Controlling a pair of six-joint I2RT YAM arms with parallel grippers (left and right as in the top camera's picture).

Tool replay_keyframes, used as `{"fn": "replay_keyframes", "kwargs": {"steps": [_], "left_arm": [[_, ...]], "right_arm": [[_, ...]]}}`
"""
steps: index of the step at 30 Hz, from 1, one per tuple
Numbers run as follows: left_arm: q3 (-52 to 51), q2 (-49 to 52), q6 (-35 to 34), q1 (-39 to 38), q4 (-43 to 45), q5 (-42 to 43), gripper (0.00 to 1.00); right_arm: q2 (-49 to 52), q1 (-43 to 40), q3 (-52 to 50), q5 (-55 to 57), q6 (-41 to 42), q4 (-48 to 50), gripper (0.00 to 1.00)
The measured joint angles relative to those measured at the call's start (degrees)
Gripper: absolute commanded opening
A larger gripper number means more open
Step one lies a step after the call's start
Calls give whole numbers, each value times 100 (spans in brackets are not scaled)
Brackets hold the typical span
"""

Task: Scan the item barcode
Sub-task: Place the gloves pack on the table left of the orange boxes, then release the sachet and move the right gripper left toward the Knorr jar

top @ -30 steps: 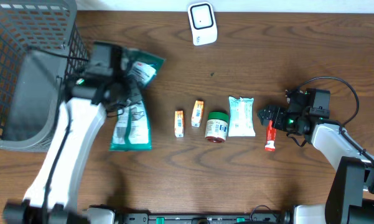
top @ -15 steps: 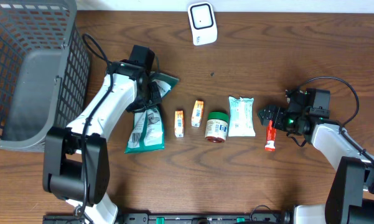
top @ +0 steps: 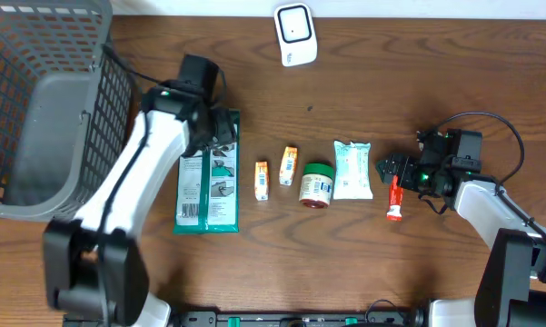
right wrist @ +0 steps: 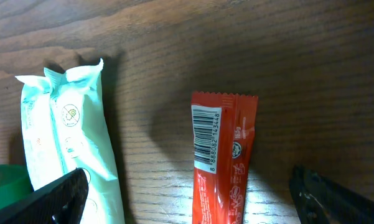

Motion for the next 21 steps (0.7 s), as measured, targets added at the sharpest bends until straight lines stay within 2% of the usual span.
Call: {"fn": "replay_keyframes", "kwargs": {"steps": [3, 6, 8, 9, 11, 18, 21], "left_arm": [[44, -525, 70, 4, -118, 0, 59], [50, -1016, 151, 26, -164, -17, 66], [52, -1298, 199, 46, -179, -116, 74], [55, -1423, 234, 48, -199, -203, 75], [59, -1646, 249, 50, -262, -387, 84], [61, -1823, 275, 52, -293, -625, 86], [61, -1821, 275, 52, -295, -638, 86]], "right_arm": [[0, 0, 0, 0, 0, 2, 99], [0, 0, 0, 0, 2, 2, 99], [0, 0, 0, 0, 2, 7, 99], [0, 0, -2, 0, 2, 4, 99], [0, 0, 0, 0, 2, 4, 99], [0, 0, 0, 2, 0, -46, 99], [-2, 0, 105, 2, -7, -369, 99]]}}
